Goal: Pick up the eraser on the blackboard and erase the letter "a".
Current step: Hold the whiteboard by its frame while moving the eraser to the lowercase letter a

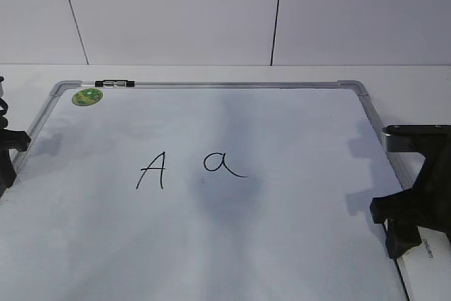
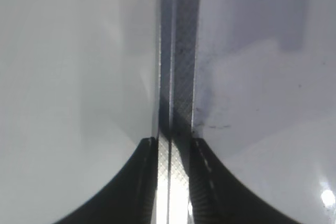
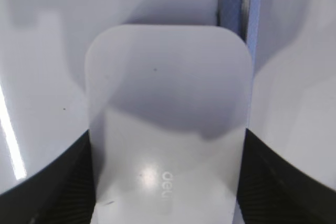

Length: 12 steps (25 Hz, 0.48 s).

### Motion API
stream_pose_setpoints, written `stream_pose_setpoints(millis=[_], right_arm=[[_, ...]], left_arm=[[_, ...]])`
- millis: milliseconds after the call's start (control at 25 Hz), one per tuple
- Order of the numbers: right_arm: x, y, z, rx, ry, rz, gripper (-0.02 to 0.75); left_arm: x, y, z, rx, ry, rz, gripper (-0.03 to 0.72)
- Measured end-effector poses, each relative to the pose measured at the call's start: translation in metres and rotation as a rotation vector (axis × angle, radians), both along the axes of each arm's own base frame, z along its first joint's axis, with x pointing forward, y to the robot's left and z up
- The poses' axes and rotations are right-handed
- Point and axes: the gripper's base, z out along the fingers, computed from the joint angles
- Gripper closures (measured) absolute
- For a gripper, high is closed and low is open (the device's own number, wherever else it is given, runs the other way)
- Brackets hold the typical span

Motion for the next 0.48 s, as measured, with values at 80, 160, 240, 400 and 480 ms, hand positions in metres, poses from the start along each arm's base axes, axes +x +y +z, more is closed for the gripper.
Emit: stream_pose_setpoints(millis=[80,160,240,400,480], right_arm=[[0.0,0.0,0.0,0.0,0.0,0.0,0.214],[-0.0002,-0.0001,0.0,-0.001,0.002,0.0,0.214],[-0.0002,-0.0001,0.0,-0.001,0.002,0.0,0.214],[-0.0002,-0.0001,0.0,-0.001,0.002,0.0,0.214],[-0.0002,-0.0001,0.0,-0.001,0.002,0.0,0.214]], left_arm=[[0.0,0.0,0.0,0.0,0.0,0.0,0.539],[0.0,0.0,0.0,0.0,0.0,0.0,0.539],[0.0,0.0,0.0,0.0,0.0,0.0,0.539],[0.0,0.0,0.0,0.0,0.0,0.0,0.539],[0.0,0.0,0.0,0.0,0.0,0.0,0.539]])
